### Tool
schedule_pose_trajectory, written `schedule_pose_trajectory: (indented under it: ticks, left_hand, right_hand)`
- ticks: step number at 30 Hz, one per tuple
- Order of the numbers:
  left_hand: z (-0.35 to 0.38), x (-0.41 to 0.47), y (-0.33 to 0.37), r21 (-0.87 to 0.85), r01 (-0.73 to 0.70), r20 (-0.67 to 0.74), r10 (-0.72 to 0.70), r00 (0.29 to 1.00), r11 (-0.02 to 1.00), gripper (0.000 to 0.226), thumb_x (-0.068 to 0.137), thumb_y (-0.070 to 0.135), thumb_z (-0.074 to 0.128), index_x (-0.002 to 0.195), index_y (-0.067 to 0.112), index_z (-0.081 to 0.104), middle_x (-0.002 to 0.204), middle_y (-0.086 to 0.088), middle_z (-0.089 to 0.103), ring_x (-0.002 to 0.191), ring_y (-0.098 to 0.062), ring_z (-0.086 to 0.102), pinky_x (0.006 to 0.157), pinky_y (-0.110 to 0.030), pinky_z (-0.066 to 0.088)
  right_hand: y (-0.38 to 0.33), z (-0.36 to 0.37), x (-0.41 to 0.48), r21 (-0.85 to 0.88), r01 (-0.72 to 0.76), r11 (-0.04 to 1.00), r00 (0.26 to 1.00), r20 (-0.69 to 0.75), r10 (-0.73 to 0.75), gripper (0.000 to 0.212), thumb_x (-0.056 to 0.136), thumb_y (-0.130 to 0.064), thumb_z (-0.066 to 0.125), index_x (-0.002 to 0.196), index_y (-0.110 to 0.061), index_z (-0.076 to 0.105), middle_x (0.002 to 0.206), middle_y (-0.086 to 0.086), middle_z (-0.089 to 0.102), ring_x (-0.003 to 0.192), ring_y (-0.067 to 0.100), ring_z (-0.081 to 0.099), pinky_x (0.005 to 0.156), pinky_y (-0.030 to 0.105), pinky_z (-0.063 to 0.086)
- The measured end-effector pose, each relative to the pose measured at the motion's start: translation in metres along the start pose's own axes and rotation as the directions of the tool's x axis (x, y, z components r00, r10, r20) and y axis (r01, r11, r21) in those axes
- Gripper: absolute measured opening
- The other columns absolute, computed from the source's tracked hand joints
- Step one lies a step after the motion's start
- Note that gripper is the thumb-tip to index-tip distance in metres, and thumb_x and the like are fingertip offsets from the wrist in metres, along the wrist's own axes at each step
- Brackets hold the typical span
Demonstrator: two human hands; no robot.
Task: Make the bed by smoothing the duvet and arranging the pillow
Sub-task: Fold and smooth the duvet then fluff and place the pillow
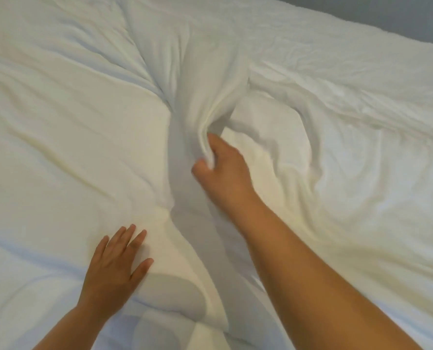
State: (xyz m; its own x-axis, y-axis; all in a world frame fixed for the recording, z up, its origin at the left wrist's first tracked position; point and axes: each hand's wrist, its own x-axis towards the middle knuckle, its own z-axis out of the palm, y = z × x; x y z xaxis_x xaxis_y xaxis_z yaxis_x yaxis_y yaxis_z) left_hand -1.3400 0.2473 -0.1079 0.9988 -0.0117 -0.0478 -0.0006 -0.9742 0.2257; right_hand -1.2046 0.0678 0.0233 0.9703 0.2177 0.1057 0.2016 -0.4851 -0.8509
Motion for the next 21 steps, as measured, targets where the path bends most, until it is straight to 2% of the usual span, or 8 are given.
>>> schedule_pose_trajectory:
  ticks: [3, 7, 11, 13, 15, 17, 19, 21]
  left_hand:
    - [-0.004, -0.018, -0.018, 0.007, 0.009, -0.009, -0.009, 1.000, 1.000, 0.059, 0.095, 0.055, 0.009, 0.117, 0.015, 0.046, 0.112, -0.020, 0.066, 0.112, -0.024, 0.040, 0.111, -0.014, -0.001]
    - [-0.018, -0.034, -0.047, 0.063, 0.073, -0.048, -0.070, 0.996, 0.995, 0.058, 0.095, 0.054, 0.007, 0.117, 0.016, 0.046, 0.108, -0.018, 0.069, 0.112, -0.022, 0.039, 0.111, -0.013, -0.006]
    - [-0.029, -0.039, -0.075, 0.085, 0.126, -0.063, -0.120, 0.991, 0.988, 0.059, 0.094, 0.056, 0.006, 0.118, 0.019, 0.046, 0.112, -0.017, 0.068, 0.111, -0.021, 0.040, 0.111, -0.014, -0.007]
    - [-0.030, -0.029, -0.088, 0.055, 0.157, -0.075, -0.153, 0.985, 0.986, 0.060, 0.095, 0.056, 0.008, 0.117, 0.018, 0.049, 0.112, -0.018, 0.067, 0.111, -0.021, 0.040, 0.112, -0.018, -0.002]
    - [-0.033, -0.013, -0.106, 0.044, 0.155, -0.064, -0.152, 0.986, 0.987, 0.066, 0.096, 0.054, 0.008, 0.114, 0.015, 0.058, 0.111, -0.018, 0.068, 0.112, -0.021, 0.039, 0.107, -0.029, 0.012]
    - [-0.042, 0.010, -0.133, 0.074, 0.139, -0.093, -0.132, 0.987, 0.988, 0.068, 0.096, 0.053, 0.007, 0.113, 0.013, 0.059, 0.111, -0.018, 0.068, 0.112, -0.023, 0.040, 0.105, -0.030, 0.012]
    - [-0.052, 0.036, -0.174, 0.099, 0.150, -0.021, -0.149, 0.989, 0.984, 0.072, 0.095, 0.056, 0.007, 0.113, 0.012, 0.060, 0.110, -0.019, 0.068, 0.112, -0.030, 0.052, 0.103, -0.030, 0.015]
    - [-0.067, 0.056, -0.218, 0.090, 0.185, 0.030, -0.189, 0.982, 0.979, 0.082, 0.089, 0.065, 0.007, 0.113, 0.012, 0.066, 0.116, -0.019, 0.065, 0.109, -0.034, 0.061, 0.097, -0.036, 0.021]
  right_hand:
    - [0.023, 0.062, -0.062, -0.346, 0.203, 0.916, 0.911, 0.409, -0.048, 0.054, 0.089, -0.010, 0.042, 0.140, -0.027, 0.036, 0.119, 0.011, 0.059, 0.106, 0.031, 0.055, 0.078, 0.032, 0.039]
    - [0.053, 0.093, -0.082, -0.497, 0.197, 0.845, 0.932, 0.364, -0.004, 0.056, 0.087, -0.009, 0.034, 0.139, -0.030, 0.038, 0.105, 0.009, 0.062, 0.095, 0.026, 0.061, 0.065, 0.029, 0.035]
    - [0.044, 0.085, -0.067, -0.371, 0.028, 0.928, 0.833, 0.522, 0.183, 0.051, 0.089, -0.045, 0.043, 0.137, -0.028, 0.039, 0.131, 0.006, 0.051, 0.121, 0.022, 0.047, 0.094, 0.029, 0.037]
    - [0.037, 0.086, -0.056, -0.273, -0.053, 0.961, 0.892, 0.420, 0.168, 0.059, 0.074, -0.060, 0.042, 0.109, -0.016, 0.060, 0.108, 0.009, 0.059, 0.102, 0.020, 0.054, 0.081, 0.025, 0.038]
    - [0.027, 0.090, -0.040, -0.034, -0.282, 0.959, 0.934, 0.220, 0.283, 0.038, 0.077, -0.047, 0.055, 0.088, -0.011, 0.059, 0.083, 0.005, 0.056, 0.079, 0.019, 0.053, 0.062, 0.019, 0.040]
    - [0.016, 0.091, -0.015, 0.301, -0.472, 0.829, 0.882, 0.142, 0.450, 0.017, 0.089, -0.022, 0.057, 0.103, -0.012, 0.055, 0.086, 0.003, 0.059, 0.075, 0.018, 0.056, 0.052, 0.010, 0.045]
    - [0.005, 0.093, 0.016, 0.510, -0.533, 0.675, 0.824, 0.133, 0.550, 0.021, 0.092, -0.019, 0.052, 0.112, -0.011, 0.054, 0.094, 0.006, 0.067, 0.078, 0.019, 0.063, 0.058, 0.019, 0.052]
    - [-0.010, 0.100, 0.052, 0.590, -0.549, 0.592, 0.779, 0.103, 0.619, 0.014, 0.092, -0.023, 0.050, 0.093, -0.013, 0.060, 0.063, 0.000, 0.070, 0.052, 0.007, 0.064, 0.047, 0.015, 0.049]
